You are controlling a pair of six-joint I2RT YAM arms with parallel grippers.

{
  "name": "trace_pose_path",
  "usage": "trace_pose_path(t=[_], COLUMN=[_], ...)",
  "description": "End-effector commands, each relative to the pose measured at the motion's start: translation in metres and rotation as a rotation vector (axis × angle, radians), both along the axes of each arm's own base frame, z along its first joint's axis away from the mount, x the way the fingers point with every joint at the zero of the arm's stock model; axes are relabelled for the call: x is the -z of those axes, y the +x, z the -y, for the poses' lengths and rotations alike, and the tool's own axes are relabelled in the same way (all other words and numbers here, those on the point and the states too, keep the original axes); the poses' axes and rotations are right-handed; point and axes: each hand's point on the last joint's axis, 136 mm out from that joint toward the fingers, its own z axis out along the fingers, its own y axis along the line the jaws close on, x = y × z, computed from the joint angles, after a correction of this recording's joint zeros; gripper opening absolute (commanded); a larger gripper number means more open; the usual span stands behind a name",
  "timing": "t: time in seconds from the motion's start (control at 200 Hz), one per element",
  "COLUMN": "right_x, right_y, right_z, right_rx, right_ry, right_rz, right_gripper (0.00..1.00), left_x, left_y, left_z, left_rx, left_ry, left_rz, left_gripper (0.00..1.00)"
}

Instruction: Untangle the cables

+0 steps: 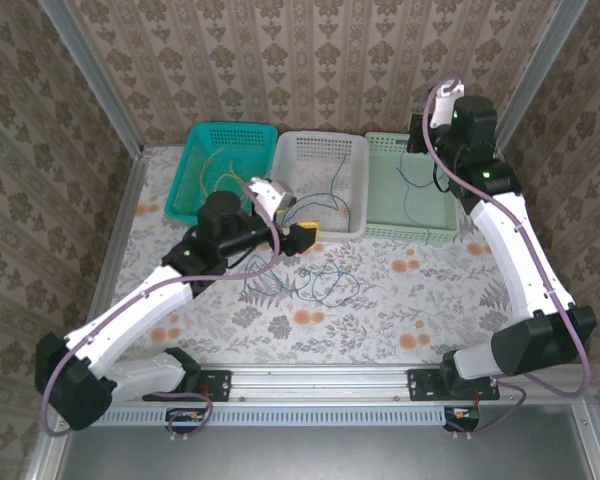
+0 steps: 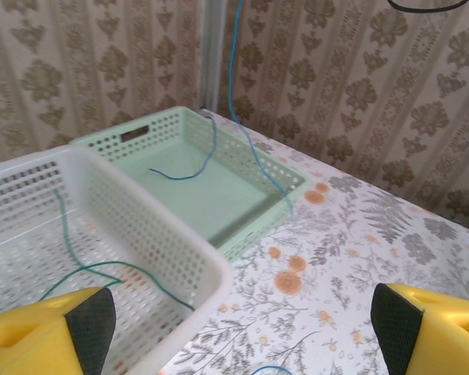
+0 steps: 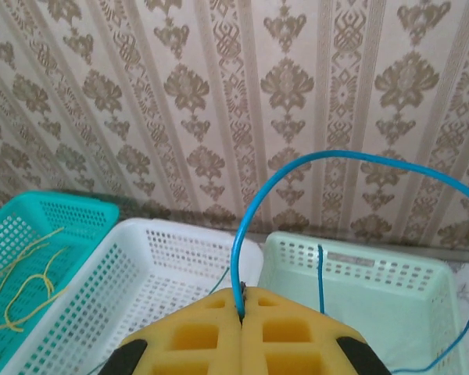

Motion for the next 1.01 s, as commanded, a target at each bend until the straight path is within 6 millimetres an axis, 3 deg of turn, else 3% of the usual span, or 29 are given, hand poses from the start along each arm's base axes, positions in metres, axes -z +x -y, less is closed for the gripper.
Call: trace_pose_path(t=[0.0, 0.22, 0.315, 0.38, 0.465, 0.6, 0.765, 0.855, 0.935, 1.0], right_x=[-0.032, -0.049, -0.046, -0.033, 0.000, 0.071, 0.156, 0.198, 0.226, 0.235], right_y=[0.003, 0.023, 0.038, 0.050, 0.064, 0.076, 0.085, 0.086, 0.085, 0.082], right_z=[0.003, 0.018, 0.023, 0.024, 0.023, 0.028, 0.027, 0.031, 0.037, 0.040], right_rx=[0.007, 0.059, 0.081, 0.084, 0.084, 0.122, 0.126, 0.162, 0.201, 0.214], right_ry=[-0.013, -0.043, -0.038, -0.021, -0.020, -0.020, -0.007, -0.012, -0.033, -0.050], right_rz=[0.079, 0.126, 0.135, 0.094, 0.010, -0.144, -0.366, -0.492, -0.575, -0.615], right_gripper=[0.00, 0.00, 0.00, 0.00, 0.00, 0.00, 0.06, 0.27, 0.59, 0.80], left_x=[0.011, 0.028, 0.037, 0.043, 0.049, 0.059, 0.088, 0.103, 0.117, 0.126], left_y=[0.003, 0.009, 0.010, 0.009, 0.009, 0.009, 0.017, 0.021, 0.021, 0.018], left_z=[-0.025, -0.054, -0.061, -0.064, -0.071, -0.086, -0.107, -0.116, -0.121, -0.120], left_rx=[-0.093, -0.186, -0.207, -0.216, -0.242, -0.296, -0.397, -0.439, -0.465, -0.465], left_ry=[0.016, 0.021, 0.031, 0.034, 0.037, 0.057, 0.111, 0.107, 0.101, 0.100], left_rz=[-0.023, -0.072, -0.104, -0.118, -0.130, -0.156, -0.267, -0.345, -0.412, -0.455], left_gripper=[0.89, 0.89, 0.89, 0.89, 0.89, 0.89, 0.88, 0.85, 0.83, 0.82])
